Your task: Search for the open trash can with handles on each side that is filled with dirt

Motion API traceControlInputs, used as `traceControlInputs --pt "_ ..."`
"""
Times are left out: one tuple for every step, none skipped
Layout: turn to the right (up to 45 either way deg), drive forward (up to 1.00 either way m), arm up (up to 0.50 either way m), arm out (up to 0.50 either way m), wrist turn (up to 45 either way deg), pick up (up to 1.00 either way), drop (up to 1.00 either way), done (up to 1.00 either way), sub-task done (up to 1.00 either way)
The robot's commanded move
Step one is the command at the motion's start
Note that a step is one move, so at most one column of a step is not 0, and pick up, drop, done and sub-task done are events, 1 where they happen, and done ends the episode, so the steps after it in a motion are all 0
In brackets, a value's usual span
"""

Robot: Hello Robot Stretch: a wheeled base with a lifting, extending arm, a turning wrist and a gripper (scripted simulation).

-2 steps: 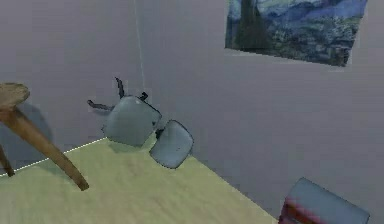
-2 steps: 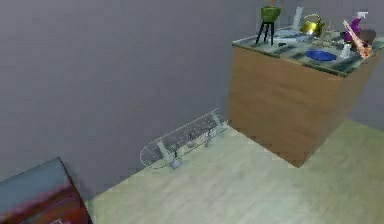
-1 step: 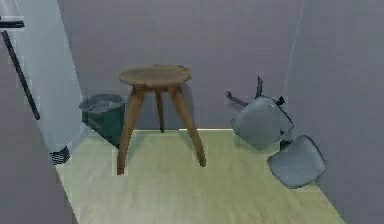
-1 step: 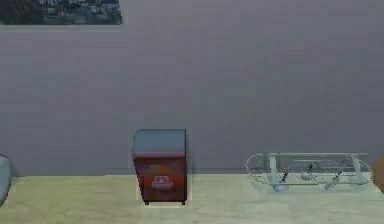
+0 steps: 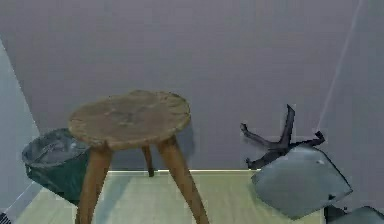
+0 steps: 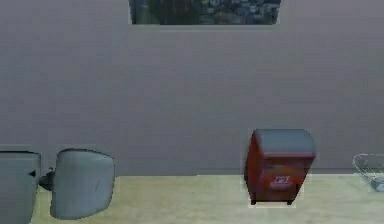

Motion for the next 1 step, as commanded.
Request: traceControlInputs --pt "-45.0 0.00 0.00 0.00 0.0 0.00 0.00 0.00 0.00"
